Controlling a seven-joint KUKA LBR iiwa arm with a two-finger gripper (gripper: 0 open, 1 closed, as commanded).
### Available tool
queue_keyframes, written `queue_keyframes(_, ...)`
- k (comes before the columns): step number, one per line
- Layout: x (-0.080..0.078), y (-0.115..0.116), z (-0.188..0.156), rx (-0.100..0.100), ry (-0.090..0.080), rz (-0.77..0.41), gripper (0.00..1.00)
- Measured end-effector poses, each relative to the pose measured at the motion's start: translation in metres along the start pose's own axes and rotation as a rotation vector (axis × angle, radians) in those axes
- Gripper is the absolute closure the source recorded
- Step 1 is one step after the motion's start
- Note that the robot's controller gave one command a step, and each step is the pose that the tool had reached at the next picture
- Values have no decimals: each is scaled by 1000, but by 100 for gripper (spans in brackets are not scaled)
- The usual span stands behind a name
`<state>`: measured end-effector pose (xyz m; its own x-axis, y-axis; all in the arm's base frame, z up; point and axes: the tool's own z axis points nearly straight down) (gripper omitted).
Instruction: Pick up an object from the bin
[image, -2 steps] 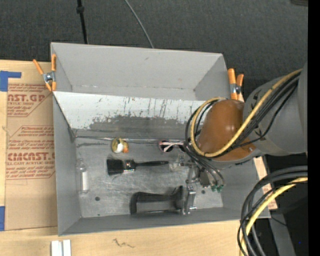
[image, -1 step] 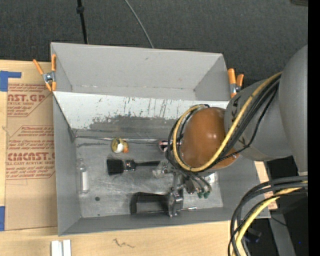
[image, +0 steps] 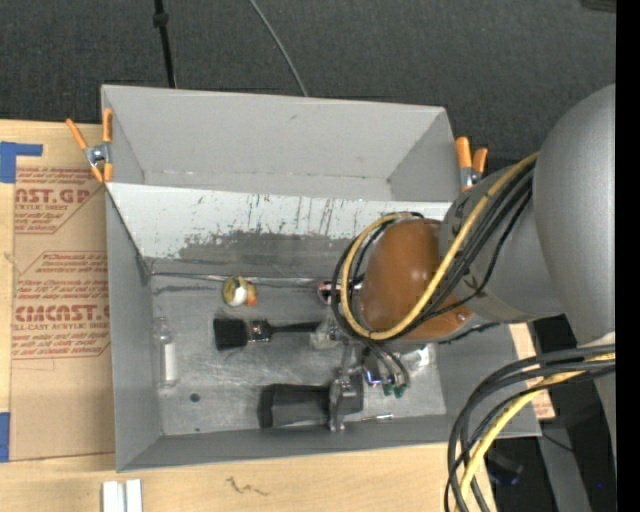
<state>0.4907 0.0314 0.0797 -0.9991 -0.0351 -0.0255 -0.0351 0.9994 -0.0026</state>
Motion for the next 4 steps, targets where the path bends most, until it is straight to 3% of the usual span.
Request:
queue_keyframes(1, 2, 29, 4, 0, -4, -298, 100)
queue_keyframes(3, 2, 29, 3, -1, 0, -298, 100)
queue_keyframes(4, 4, 29, -7, -5, 14, -297, 100)
